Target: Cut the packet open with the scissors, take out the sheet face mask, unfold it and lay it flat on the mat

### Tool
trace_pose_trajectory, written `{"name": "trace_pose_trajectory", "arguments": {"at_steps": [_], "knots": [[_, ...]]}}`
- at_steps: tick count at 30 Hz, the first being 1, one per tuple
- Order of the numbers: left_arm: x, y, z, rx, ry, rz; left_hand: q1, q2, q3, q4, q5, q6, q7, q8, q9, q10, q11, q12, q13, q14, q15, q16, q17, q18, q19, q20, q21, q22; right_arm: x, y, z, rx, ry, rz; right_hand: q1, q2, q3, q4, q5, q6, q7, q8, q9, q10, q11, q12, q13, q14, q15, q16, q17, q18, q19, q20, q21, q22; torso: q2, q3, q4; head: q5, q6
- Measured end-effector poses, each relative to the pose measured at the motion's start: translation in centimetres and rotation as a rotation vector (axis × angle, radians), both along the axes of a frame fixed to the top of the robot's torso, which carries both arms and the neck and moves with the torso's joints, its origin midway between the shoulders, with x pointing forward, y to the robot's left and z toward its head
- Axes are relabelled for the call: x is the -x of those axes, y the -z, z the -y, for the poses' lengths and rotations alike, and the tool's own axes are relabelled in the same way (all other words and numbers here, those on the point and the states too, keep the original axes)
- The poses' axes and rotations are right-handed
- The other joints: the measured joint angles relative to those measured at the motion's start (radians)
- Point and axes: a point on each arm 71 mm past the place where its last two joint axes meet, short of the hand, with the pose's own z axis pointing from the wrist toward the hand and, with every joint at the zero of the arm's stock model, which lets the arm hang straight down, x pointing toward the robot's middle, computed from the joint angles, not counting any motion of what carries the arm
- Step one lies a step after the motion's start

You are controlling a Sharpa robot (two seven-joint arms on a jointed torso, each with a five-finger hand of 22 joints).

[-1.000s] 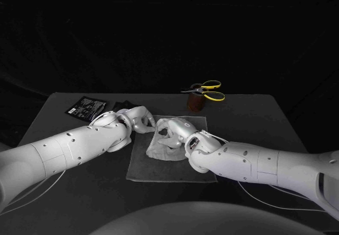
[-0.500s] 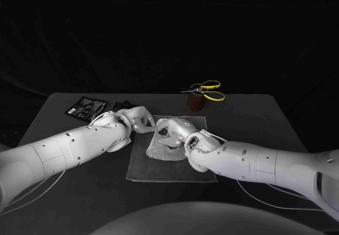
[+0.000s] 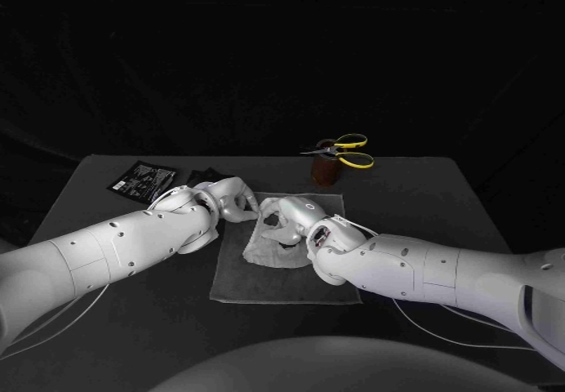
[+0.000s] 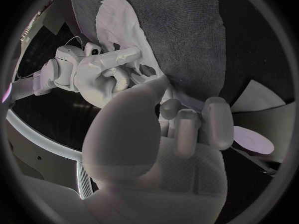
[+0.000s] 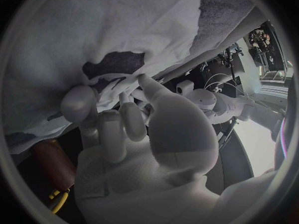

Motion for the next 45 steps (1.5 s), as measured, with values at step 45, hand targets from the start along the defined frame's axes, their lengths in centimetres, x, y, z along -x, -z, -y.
{"name": "trace_pose_trajectory", "arguments": {"at_steps": [45], "knots": [[-0.23, -0.56, -0.94, 0.035, -0.034, 0.040, -0.043, -0.003, 0.129, -0.028, 0.000, 0.022, -0.006, 0.044, 0.023, 0.029, -0.006, 0.017, 0.053, -0.002, -0.017, 0.005, 0.000, 0.000, 0.011, -0.011, 0.015, 0.000, -0.61, -0.19, 0.14, 0.035, -0.045, -0.051, -0.001, 0.017, -0.008, -0.003, -0.002, -0.027, -0.020, -0.026, -0.012, -0.008, -0.008, -0.010, 0.000, 0.000, 0.000, -0.005, 0.000, 0.001, -0.007, 0.000, -0.031, 0.000, 0.000, 0.0006, -0.0007, 0.003, 0.000]]}}
